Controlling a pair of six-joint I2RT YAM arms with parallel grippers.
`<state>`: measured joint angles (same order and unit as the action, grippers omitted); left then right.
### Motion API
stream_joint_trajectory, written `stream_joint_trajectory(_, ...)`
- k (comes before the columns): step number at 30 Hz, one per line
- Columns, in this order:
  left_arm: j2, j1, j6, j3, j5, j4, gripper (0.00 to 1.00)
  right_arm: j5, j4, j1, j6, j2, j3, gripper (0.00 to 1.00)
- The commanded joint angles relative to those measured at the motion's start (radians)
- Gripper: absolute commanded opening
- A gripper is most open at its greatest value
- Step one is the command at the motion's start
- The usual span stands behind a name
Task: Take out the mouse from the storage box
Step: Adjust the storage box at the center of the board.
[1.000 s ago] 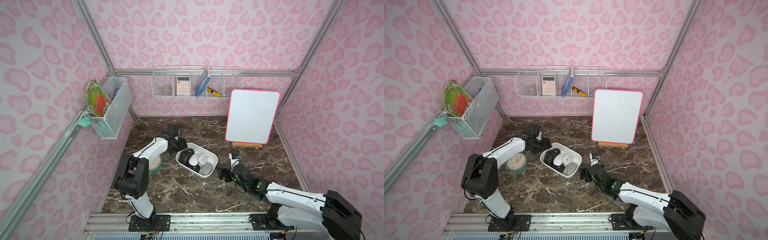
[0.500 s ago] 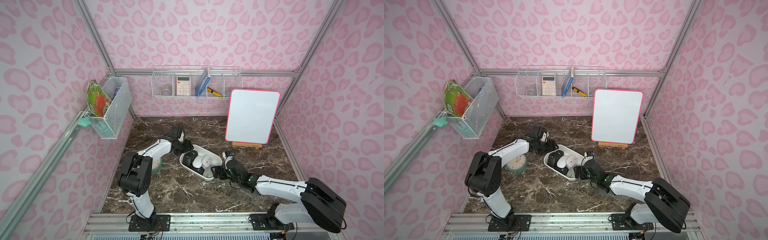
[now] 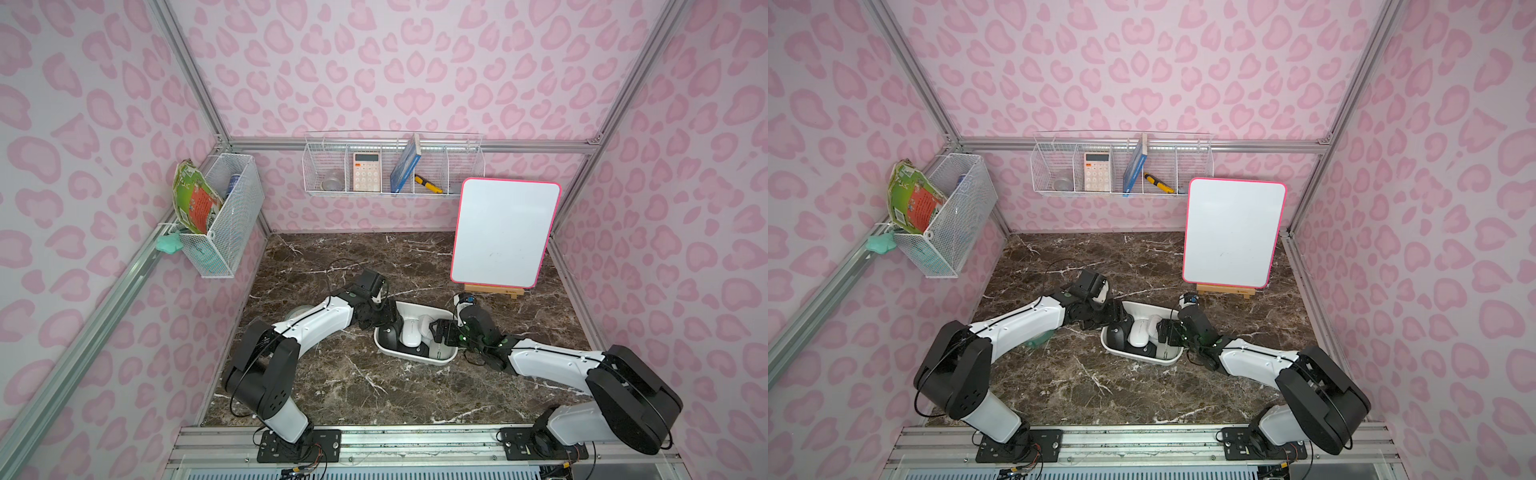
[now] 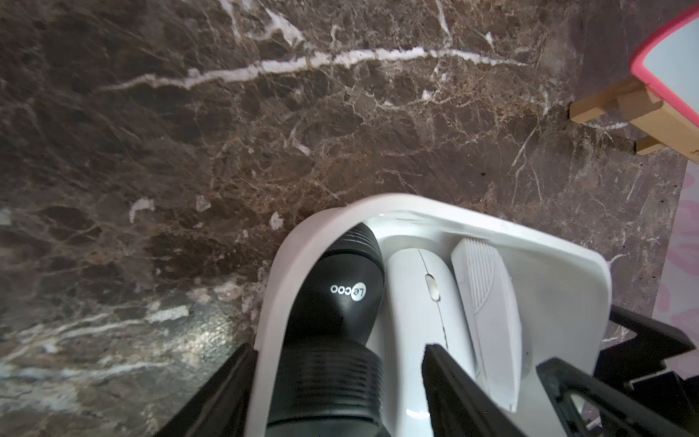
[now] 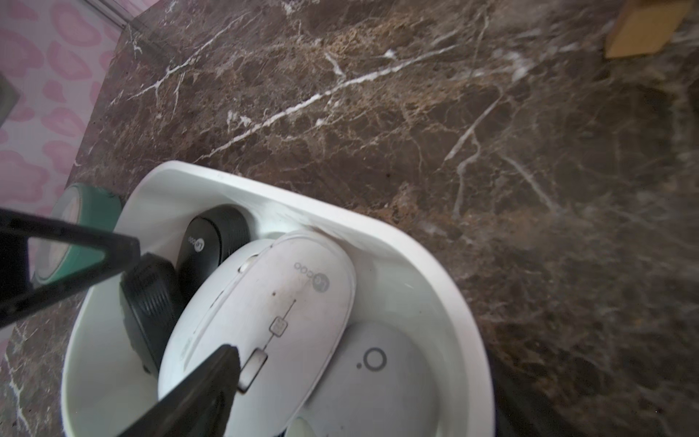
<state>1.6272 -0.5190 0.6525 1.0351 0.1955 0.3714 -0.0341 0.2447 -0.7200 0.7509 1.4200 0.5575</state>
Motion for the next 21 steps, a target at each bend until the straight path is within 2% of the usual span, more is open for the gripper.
stream_joint_trajectory(1, -0.001, -0.028, 0.065, 0.012, 0.038, -0.055, 0.73, 0.065, 0.023, 0.028, -0.034, 0.024, 0.040, 0.94)
stream_joint_trajectory(7, 0.045, -0.064, 0.068, 0.075, 0.039, -0.036, 0.73, 0.080, 0.009, 0.084, -0.064, 0.059, 0.067, 0.93)
stream_joint_trajectory(10, 0.048, -0.066, 0.071, 0.086, 0.005, 0.008, 0.74, 0.076, -0.009, 0.107, -0.079, 0.047, 0.057, 0.99)
stream_joint_trajectory(17, 0.018, -0.060, 0.039, 0.129, -0.187, 0.204, 0.79, 0.047, -0.047, 0.203, -0.131, -0.072, -0.028, 1.00)
stream_joint_trajectory(20, -0.026, -0.091, 0.058, 0.162, -0.405, 0.319, 0.78, -0.002, -0.072, 0.228, -0.179, -0.150, -0.064, 1.00)
stream_joint_trajectory(21, -0.043, -0.109, 0.045, 0.173, -0.443, 0.331, 0.80, -0.025, -0.086, 0.232, -0.196, -0.177, -0.071, 1.00)
